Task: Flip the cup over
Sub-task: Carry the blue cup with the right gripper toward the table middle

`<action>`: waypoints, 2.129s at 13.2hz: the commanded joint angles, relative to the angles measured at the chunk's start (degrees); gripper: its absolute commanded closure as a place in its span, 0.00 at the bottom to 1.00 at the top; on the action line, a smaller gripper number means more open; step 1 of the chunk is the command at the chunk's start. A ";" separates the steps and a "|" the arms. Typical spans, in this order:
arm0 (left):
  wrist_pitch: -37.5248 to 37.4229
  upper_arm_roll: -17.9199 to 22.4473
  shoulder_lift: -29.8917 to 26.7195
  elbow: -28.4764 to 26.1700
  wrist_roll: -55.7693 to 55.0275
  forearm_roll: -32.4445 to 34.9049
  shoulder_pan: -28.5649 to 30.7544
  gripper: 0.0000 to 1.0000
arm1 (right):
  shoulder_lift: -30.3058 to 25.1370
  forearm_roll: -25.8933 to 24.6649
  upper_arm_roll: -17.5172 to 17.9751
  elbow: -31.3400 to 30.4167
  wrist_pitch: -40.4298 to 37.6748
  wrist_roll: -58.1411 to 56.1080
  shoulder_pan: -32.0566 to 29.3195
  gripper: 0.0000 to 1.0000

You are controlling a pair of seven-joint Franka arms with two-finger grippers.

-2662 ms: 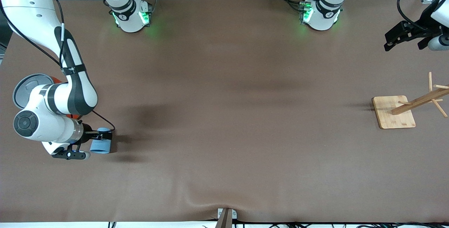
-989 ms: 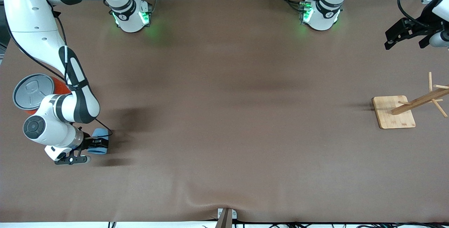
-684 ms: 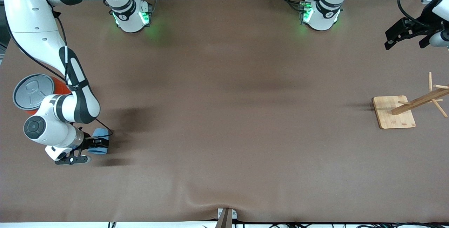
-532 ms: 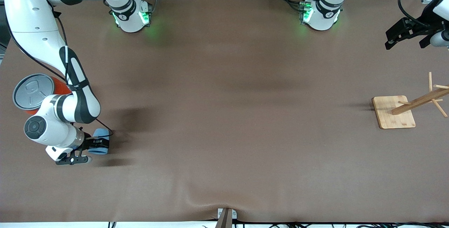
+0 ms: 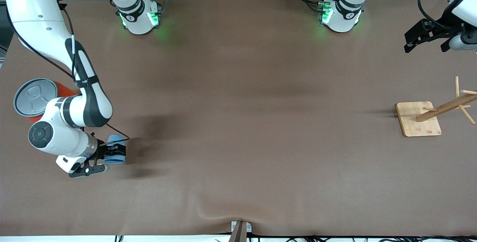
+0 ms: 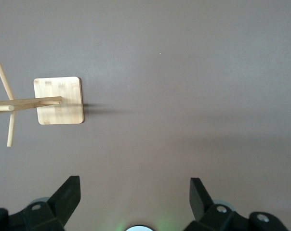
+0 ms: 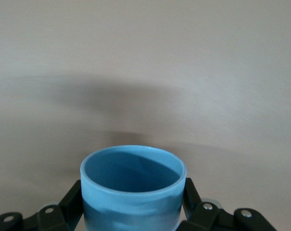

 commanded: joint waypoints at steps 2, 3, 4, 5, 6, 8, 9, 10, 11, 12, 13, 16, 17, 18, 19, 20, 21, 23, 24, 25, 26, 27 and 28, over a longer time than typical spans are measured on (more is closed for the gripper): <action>-0.49 -0.34 0.37 1.11 0.12 -0.31 0.50 0.00 | -0.75 -0.34 4.04 2.16 -0.47 -11.35 1.10 0.67; -0.49 -0.34 0.37 1.19 0.47 -0.31 0.76 0.00 | -0.66 -0.34 4.13 2.69 -0.38 -14.69 2.94 0.67; -0.49 -0.17 0.46 1.37 0.47 -0.22 0.85 0.00 | -0.66 -0.26 4.13 3.57 -0.38 -18.12 5.39 0.67; -0.49 -0.17 0.46 1.37 0.21 -0.05 0.85 0.00 | -0.66 -0.43 4.13 3.92 -0.38 -21.63 7.76 0.67; -0.49 -0.17 0.37 1.37 -0.14 0.13 0.85 0.00 | -0.57 -0.60 4.13 4.27 0.06 -25.23 10.05 0.67; -0.75 -0.08 0.29 1.37 -0.14 0.31 0.85 0.00 | -0.48 -0.52 4.13 4.89 1.81 -34.54 13.57 0.67; -0.93 0.01 0.20 1.28 -0.14 0.31 0.85 0.00 | -0.48 -0.26 4.13 5.07 2.86 -39.02 15.15 0.67; -1.02 0.01 0.11 1.28 -0.23 0.31 0.85 0.00 | -0.48 -0.17 4.22 5.07 3.57 -42.98 17.00 0.67; -1.10 0.10 0.02 1.28 -0.23 0.31 0.85 0.00 | -0.57 -0.17 4.31 5.16 3.75 -46.24 19.28 0.67; -1.10 0.27 0.02 1.28 0.12 0.31 0.94 0.00 | -0.57 -0.25 4.40 5.51 4.10 -48.62 21.39 0.66; -1.10 0.27 0.02 1.28 0.03 0.31 0.94 0.00 | -0.40 -0.78 4.31 5.51 5.50 -50.13 23.85 0.66; -1.10 0.36 0.11 1.28 -0.06 0.40 0.94 0.00 | 0.74 -0.96 4.22 5.25 11.20 -51.11 29.39 0.65; -1.02 0.36 0.20 1.28 -0.05 0.40 0.94 0.00 | 1.44 -0.78 4.22 5.16 12.53 -51.20 30.71 0.65; -0.93 0.36 0.28 1.37 -0.05 0.40 0.94 0.00 | 1.71 -0.96 4.22 5.16 13.15 -51.11 32.73 0.65; -0.84 0.36 0.37 1.37 -0.14 0.40 0.94 0.00 | 1.89 -1.04 4.13 5.16 13.42 -50.94 34.84 0.65; -0.75 0.36 0.46 1.28 0.12 0.48 0.94 0.00 | 2.50 -1.05 4.05 5.16 13.51 -50.85 36.69 0.65; -0.67 0.36 0.46 1.37 0.12 0.48 0.85 0.00 | 3.20 -1.05 4.04 5.16 14.12 -50.85 38.01 0.65; -0.66 0.27 0.46 1.28 0.03 0.48 0.85 0.00 | 4.96 -1.13 3.96 5.16 15.09 -50.85 39.25 0.63; -0.75 0.27 0.37 1.19 0.12 0.48 0.85 0.00 | 5.75 -1.39 3.96 5.07 15.18 -50.93 39.51 0.63; -0.84 0.27 0.20 1.19 0.12 0.48 0.85 0.00 | 6.19 -2.01 3.96 5.07 15.18 -50.85 39.60 0.63; -0.93 0.27 0.20 1.19 0.30 0.48 0.85 0.00 | 6.63 -2.36 3.96 4.98 15.18 -50.76 40.04 0.63; -1.02 0.27 0.20 1.19 0.38 0.48 0.85 0.00 | 6.98 -2.45 3.70 4.81 15.18 -50.41 40.13 0.61; -1.02 0.27 0.11 1.19 0.39 0.48 0.85 0.00 | 7.25 -2.63 3.08 4.54 15.18 -50.15 40.13 0.61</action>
